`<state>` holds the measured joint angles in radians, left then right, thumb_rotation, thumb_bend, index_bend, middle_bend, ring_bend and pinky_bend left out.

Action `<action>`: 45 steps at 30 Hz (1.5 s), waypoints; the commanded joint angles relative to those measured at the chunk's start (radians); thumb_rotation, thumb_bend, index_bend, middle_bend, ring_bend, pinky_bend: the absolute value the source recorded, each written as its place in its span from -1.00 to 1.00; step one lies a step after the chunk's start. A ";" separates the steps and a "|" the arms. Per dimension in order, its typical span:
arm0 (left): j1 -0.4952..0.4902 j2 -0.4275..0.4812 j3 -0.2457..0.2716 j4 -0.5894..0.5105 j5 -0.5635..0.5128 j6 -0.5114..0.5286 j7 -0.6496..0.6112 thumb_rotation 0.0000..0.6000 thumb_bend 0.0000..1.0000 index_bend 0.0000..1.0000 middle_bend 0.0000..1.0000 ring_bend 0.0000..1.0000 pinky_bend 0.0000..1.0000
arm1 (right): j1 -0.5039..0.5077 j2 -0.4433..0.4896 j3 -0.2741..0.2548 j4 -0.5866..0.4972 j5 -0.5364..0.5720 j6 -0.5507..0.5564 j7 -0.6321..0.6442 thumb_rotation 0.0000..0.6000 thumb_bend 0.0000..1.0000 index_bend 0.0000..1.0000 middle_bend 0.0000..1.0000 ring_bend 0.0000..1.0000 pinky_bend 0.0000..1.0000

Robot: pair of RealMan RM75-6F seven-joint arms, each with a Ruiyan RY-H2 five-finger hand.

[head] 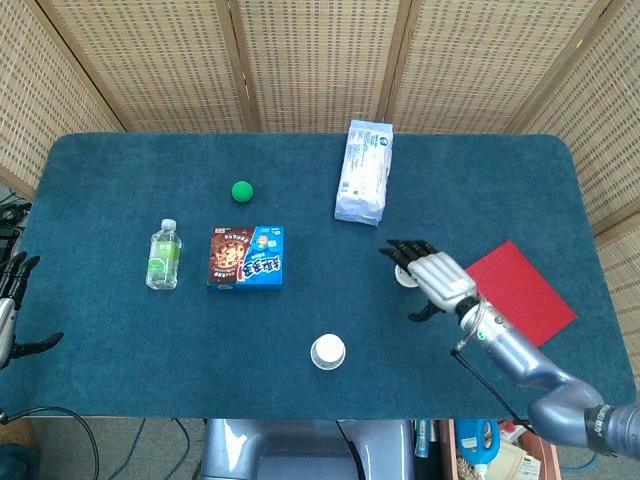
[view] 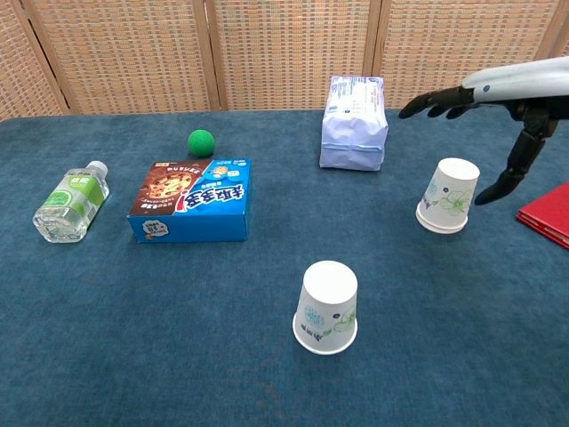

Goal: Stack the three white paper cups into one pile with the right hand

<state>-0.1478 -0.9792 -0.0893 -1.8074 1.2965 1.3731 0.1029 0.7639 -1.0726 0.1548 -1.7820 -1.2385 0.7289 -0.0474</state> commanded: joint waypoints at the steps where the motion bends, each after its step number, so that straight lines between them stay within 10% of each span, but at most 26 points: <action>1: 0.001 -0.001 0.002 0.003 0.003 0.001 -0.002 1.00 -0.73 -1.00 -1.00 -1.00 -1.00 | -0.020 0.012 -0.057 -0.078 -0.182 -0.006 0.047 1.00 -0.70 -0.91 -0.88 -1.00 -0.78; 11: 0.002 -0.005 0.000 0.010 0.002 0.004 -0.001 1.00 -0.73 -1.00 -1.00 -1.00 -1.00 | 0.022 -0.109 -0.102 -0.078 -0.277 -0.035 -0.060 1.00 -0.75 -0.84 -0.81 -1.00 -0.78; 25: -0.001 0.007 -0.006 -0.018 -0.004 0.004 -0.002 1.00 -0.72 -1.00 -1.00 -1.00 -1.00 | 0.066 -0.316 -0.095 0.016 -0.097 -0.043 -0.285 1.00 -0.74 -0.78 -0.72 -0.91 -0.71; 45: -0.004 0.015 -0.011 -0.040 -0.006 0.006 0.005 1.00 -0.72 -1.00 -1.00 -1.00 -1.00 | 0.054 -0.422 -0.101 0.094 -0.076 0.094 -0.370 1.00 -0.38 -0.14 -0.01 -0.18 -0.21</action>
<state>-0.1513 -0.9638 -0.1005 -1.8478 1.2896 1.3796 0.1070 0.8251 -1.4849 0.0566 -1.7022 -1.2940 0.8026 -0.4201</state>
